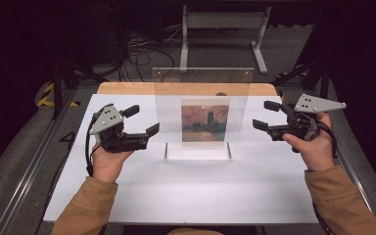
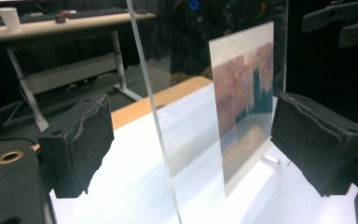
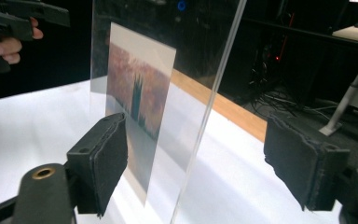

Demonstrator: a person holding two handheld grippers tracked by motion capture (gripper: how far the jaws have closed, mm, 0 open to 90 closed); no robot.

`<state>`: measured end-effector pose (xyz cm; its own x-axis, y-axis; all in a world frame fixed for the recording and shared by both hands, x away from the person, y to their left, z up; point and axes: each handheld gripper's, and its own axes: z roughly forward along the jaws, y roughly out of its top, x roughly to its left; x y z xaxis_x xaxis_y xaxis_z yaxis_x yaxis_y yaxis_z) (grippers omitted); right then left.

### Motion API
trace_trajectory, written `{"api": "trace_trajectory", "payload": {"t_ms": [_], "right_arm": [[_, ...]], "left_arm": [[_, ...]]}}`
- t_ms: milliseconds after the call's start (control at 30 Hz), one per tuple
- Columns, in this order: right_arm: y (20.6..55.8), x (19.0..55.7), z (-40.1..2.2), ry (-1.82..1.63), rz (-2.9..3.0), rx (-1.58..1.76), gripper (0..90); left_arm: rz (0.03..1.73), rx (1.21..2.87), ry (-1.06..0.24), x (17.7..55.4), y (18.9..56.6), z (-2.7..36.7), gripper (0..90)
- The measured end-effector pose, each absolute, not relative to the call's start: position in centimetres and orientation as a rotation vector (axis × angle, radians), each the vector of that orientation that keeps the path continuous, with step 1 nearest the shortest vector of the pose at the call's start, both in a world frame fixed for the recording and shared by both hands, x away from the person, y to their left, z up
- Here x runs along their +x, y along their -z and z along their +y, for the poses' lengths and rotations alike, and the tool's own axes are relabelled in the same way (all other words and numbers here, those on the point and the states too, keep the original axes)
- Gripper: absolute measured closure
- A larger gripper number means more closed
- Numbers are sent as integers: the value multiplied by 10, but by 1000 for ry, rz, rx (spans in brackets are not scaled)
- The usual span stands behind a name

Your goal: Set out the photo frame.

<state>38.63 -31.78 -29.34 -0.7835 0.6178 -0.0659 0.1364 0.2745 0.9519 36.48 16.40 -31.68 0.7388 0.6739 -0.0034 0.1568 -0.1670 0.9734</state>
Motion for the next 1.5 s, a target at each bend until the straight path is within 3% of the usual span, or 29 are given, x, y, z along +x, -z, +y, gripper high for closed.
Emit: {"api": "trace_trajectory", "payload": {"t_ms": [767, 1500], "right_arm": [[327, 344, -356, -1444, 2153, 776, 178], [418, 342, -361, -1426, 2220, 916, 157]], "left_arm": [[733, 1757, -516, 334, 355, 210, 68], [848, 1765, -462, 331, 431, 237, 35]]}}
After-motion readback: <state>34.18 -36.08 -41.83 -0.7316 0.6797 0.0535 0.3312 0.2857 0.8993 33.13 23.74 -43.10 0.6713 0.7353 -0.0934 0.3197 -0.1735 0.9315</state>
